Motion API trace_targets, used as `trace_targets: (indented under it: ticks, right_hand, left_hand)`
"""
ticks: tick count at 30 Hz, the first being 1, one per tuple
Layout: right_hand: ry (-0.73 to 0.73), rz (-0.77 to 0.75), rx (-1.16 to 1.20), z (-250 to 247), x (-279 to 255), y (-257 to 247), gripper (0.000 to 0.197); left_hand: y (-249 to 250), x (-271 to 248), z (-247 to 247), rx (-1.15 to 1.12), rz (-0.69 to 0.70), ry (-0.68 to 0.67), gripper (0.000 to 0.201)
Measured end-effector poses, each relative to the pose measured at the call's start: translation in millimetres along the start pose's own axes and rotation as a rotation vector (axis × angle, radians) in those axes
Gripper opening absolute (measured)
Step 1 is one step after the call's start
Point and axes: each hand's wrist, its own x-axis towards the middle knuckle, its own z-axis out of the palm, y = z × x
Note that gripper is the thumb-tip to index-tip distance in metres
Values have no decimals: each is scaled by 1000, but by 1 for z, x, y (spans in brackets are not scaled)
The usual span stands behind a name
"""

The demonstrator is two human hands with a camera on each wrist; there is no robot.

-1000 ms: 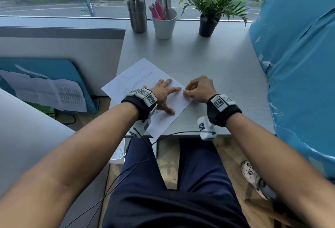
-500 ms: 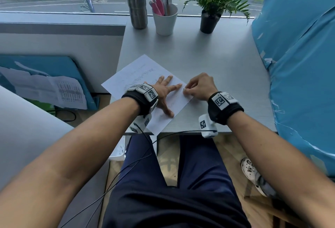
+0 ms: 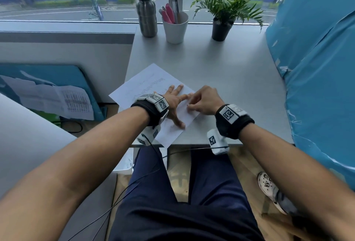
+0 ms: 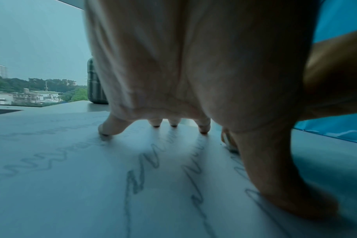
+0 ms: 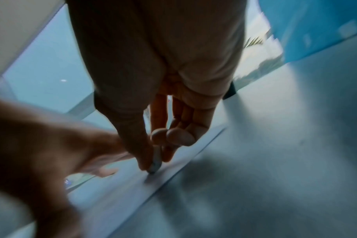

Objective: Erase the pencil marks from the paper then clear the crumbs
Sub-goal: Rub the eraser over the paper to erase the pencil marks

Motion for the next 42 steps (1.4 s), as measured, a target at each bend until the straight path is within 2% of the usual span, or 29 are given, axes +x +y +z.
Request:
trace_targets:
  ticks: [2, 3, 7, 8, 11, 12, 15, 16, 20, 24, 25, 28, 29, 32, 33, 36, 37, 40, 42]
  right_hand:
    - [102, 59, 25, -9, 7, 6, 10]
    - [109, 55, 9, -6, 4, 4, 9]
    - [-84, -123, -48, 17, -19, -15, 6]
    - [-68, -101, -45, 13, -13, -11, 6]
    - [98, 11, 17, -4, 5, 2, 9]
    - [103, 6, 8, -1, 4, 1, 8]
    - [-61, -139, -60, 18, -14, -13, 5]
    - [-82, -145, -64, 16, -13, -12, 6]
    - [98, 6, -16, -6, 11, 4, 7]
    - [-81, -142, -71, 14, -8, -8, 4]
    - [-73, -115, -77, 8, -5, -6, 6]
    - [92, 17, -17, -10, 9, 8, 9]
    - [85, 7, -23, -6, 6, 7, 8]
    - [-92, -162, -90, 14, -8, -3, 6]
    - [-104, -150, -98, 10, -5, -3, 6]
    - [50, -53, -63, -10, 14, 7, 6]
    - [62, -49, -72, -8, 12, 7, 5]
    - [-128, -162, -124, 12, -9, -2, 6]
    - [-137, -134, -118, 5, -4, 1, 6]
  left_hand:
    - [2, -1, 2, -4, -5, -5, 129]
    - [3, 0, 3, -5, -5, -4, 129]
    - [1, 1, 2, -9, -26, -14, 133]
    - [2, 1, 3, -8, -22, -9, 133]
    - [4, 0, 3, -31, -17, 11, 131]
    - [6, 0, 3, -32, -19, 12, 131]
    - [3, 2, 5, -21, -31, 0, 134]
    - [3, 3, 5, -21, -32, 0, 136]
    - [2, 4, 6, -37, -18, 22, 134]
    - [0, 5, 7, -32, -30, 6, 137]
    - [0, 6, 8, -26, -30, 13, 137]
    - [3, 3, 5, -13, -28, 25, 135]
    - [3, 2, 6, -14, -27, 24, 134]
    - [2, 4, 6, -17, -30, 17, 135]
    - [2, 4, 5, -14, -30, 14, 135]
    - [4, 4, 4, -21, -26, 19, 134]
    - [4, 4, 4, -24, -28, 16, 135]
    - [2, 6, 6, -15, -32, 18, 138]
    - [2, 7, 6, -11, -28, 20, 139]
